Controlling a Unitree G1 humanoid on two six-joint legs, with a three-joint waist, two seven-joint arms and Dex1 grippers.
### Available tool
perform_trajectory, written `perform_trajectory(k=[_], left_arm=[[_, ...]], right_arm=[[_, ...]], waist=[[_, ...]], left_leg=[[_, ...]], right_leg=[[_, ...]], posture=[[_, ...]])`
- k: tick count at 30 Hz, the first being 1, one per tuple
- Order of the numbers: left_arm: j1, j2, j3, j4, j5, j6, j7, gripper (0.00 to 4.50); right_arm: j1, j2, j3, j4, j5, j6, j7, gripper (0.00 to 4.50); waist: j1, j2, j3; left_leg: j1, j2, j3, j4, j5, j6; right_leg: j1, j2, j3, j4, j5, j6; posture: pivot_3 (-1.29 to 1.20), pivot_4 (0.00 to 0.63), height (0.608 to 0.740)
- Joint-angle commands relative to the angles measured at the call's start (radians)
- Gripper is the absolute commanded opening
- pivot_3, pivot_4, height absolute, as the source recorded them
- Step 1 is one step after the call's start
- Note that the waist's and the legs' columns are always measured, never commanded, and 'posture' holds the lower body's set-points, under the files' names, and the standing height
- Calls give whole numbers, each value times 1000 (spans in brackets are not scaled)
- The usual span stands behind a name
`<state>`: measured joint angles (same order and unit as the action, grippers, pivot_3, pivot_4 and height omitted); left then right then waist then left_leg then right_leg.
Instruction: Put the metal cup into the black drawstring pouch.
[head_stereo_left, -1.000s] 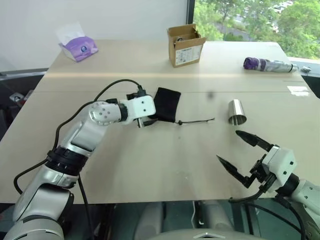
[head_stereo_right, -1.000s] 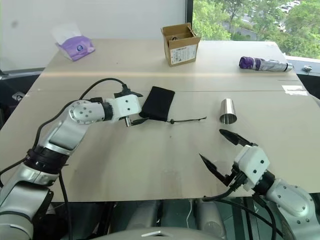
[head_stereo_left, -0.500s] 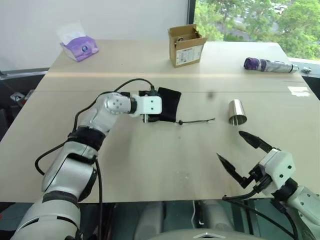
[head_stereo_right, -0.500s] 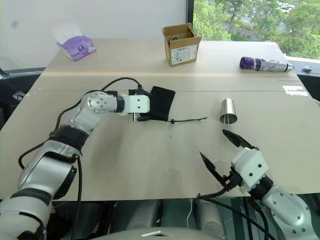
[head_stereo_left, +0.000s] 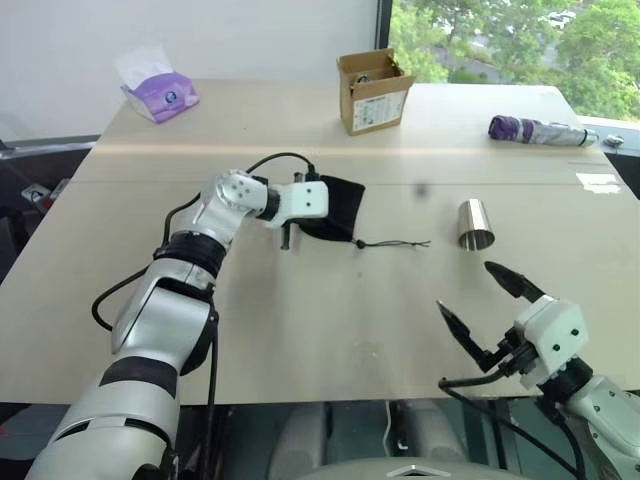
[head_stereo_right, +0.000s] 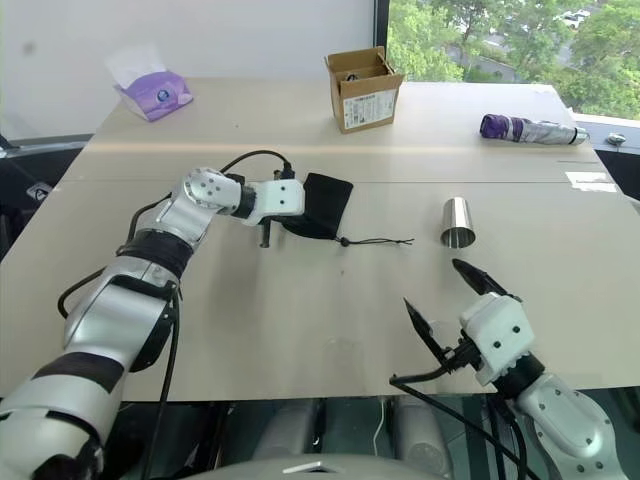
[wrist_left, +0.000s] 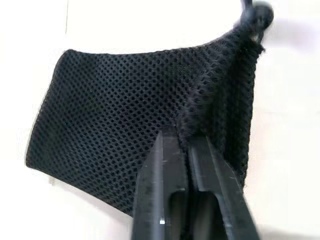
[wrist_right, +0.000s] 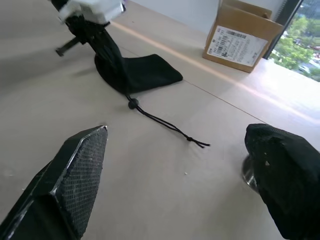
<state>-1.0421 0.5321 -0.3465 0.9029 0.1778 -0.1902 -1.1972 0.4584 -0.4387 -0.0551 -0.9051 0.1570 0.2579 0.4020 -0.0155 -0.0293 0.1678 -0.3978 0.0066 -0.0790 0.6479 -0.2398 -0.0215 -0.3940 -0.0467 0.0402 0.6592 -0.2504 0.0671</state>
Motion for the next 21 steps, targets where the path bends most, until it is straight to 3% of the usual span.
perform_trajectory(k=[1, 5, 10, 16, 21], left_arm=[[-54, -15, 57, -70, -70, 225, -78, 60], [-69, -20, 92, -158, -117, 489, -110, 60], [-27, -18, 128, -352, -161, 752, -65, 60], [44, -30, 151, -515, -152, 869, 102, 60], [43, -37, 157, -544, -170, 906, 156, 60]], right_arm=[[-75, -23, -16, -23, -66, 170, -66, 4500], [-226, -64, -23, 32, -147, 373, -115, 4500], [-374, -62, -20, 148, -206, 458, -165, 4500], [-510, 233, -102, 61, 66, 855, -146, 4500], [-620, 382, -146, 137, 92, 958, -233, 4500]], waist=[[-1, 0, 0], [-2, 0, 0], [-4, 0, 0], [-4, 1, 0], [-3, 1, 1]], left_leg=[[0, 0, 0, 1, 0, 0], [0, 0, -1, 1, 0, 0], [-1, 0, -1, 1, 0, 0], [-1, 0, -4, 0, 0, 0], [-1, -1, -3, 1, 0, 0]], right_leg=[[0, 0, 0, 0, 0, 0], [0, 0, 0, 1, 0, 0], [0, 0, -1, 1, 0, 0], [-1, 0, -2, 2, 0, 0], [-1, 0, -2, 3, 0, 0]], posture=[[0, 150, 740], [0, 150, 740], [0, 150, 740], [0, 150, 740], [0, 150, 740]])
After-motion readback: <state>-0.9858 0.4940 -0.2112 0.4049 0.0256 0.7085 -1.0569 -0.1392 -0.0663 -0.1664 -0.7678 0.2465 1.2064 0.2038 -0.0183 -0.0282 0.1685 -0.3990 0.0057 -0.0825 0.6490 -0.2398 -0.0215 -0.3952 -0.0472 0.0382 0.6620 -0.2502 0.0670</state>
